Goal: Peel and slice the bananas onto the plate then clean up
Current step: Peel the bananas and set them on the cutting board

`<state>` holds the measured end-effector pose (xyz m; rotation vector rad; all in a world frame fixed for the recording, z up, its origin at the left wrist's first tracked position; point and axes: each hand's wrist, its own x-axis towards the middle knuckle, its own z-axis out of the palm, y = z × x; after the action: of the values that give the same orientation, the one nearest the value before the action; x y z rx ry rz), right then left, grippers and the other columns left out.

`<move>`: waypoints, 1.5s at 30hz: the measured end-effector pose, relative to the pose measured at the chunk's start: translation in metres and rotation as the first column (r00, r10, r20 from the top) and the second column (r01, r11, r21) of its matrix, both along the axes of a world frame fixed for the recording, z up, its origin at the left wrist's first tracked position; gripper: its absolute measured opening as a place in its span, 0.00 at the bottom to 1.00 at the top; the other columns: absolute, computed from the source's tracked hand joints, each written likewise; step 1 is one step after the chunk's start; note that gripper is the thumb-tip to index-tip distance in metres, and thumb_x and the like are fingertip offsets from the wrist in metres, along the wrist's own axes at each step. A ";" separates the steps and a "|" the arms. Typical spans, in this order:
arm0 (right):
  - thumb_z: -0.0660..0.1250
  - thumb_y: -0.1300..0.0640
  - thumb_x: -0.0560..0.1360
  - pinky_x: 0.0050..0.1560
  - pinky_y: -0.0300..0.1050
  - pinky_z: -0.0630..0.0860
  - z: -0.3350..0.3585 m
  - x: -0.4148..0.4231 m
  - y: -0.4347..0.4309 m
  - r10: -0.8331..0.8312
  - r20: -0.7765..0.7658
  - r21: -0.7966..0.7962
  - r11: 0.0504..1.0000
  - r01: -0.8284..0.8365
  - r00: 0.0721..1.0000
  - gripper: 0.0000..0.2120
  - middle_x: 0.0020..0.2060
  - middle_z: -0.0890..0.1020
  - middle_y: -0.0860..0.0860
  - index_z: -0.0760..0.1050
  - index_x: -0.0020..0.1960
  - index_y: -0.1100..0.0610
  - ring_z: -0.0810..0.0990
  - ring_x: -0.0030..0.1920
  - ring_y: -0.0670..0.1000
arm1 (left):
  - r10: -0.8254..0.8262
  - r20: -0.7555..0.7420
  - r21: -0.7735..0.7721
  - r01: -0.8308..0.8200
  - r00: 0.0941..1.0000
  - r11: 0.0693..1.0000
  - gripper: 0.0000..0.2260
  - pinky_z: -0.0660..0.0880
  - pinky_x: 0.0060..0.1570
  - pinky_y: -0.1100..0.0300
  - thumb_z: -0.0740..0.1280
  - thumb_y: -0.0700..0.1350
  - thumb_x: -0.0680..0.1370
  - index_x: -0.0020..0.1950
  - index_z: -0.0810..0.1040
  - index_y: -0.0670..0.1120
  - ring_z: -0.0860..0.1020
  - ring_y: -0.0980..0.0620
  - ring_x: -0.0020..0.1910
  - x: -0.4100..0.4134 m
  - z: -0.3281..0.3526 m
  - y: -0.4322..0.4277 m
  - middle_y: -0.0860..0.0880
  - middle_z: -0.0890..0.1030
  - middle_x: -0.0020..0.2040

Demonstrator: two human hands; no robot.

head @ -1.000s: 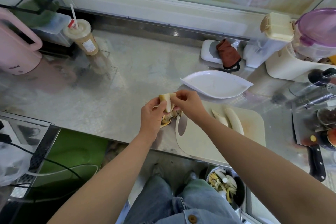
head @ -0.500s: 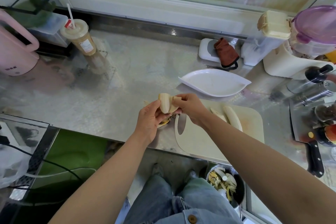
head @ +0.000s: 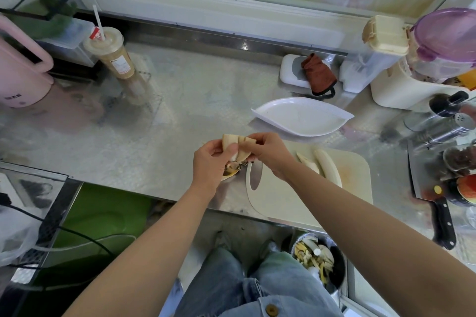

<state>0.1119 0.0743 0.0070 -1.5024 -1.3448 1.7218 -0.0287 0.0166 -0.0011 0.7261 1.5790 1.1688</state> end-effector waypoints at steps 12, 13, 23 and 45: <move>0.71 0.57 0.73 0.30 0.34 0.70 0.005 0.002 0.001 0.034 0.045 -0.009 0.999 -0.033 0.998 0.10 0.30 0.76 0.53 0.79 0.39 0.64 0.74 0.29 0.45 | -0.105 0.326 0.010 0.108 0.940 0.994 0.11 0.79 0.55 0.51 0.67 0.42 0.78 0.57 0.80 0.39 0.82 0.44 0.51 -0.003 0.001 -0.005 0.42 0.84 0.51; 0.70 0.57 0.73 0.30 0.35 0.70 0.004 0.002 0.002 0.019 0.054 -0.009 1.000 -0.019 0.998 0.10 0.30 0.76 0.53 0.79 0.39 0.64 0.74 0.30 0.46 | -0.122 0.367 0.020 0.123 0.922 0.992 0.10 0.78 0.57 0.51 0.65 0.41 0.79 0.57 0.80 0.40 0.82 0.45 0.51 -0.002 0.002 -0.006 0.43 0.83 0.51; 0.68 0.58 0.72 0.32 0.40 0.67 0.002 0.001 0.002 0.016 0.156 -0.019 1.000 -0.014 0.988 0.11 0.29 0.72 0.53 0.77 0.37 0.67 0.70 0.31 0.48 | -0.066 0.439 0.004 0.071 0.896 0.997 0.10 0.80 0.52 0.54 0.63 0.43 0.80 0.55 0.80 0.40 0.82 0.46 0.53 -0.008 0.001 -0.005 0.43 0.84 0.52; 0.70 0.50 0.72 0.33 0.40 0.69 -0.003 0.005 -0.002 0.002 0.194 0.147 0.989 -0.031 0.981 0.11 0.28 0.79 0.50 0.79 0.34 0.56 0.73 0.30 0.45 | -0.020 0.019 0.062 0.019 1.000 0.998 0.07 0.77 0.41 0.66 0.70 0.39 0.76 0.52 0.82 0.47 0.83 0.59 0.43 0.009 0.009 0.003 0.52 0.85 0.45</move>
<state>0.1172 0.0722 0.0039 -1.6093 -1.5512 1.4785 -0.0195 0.0195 0.0079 0.7660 1.5222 1.2113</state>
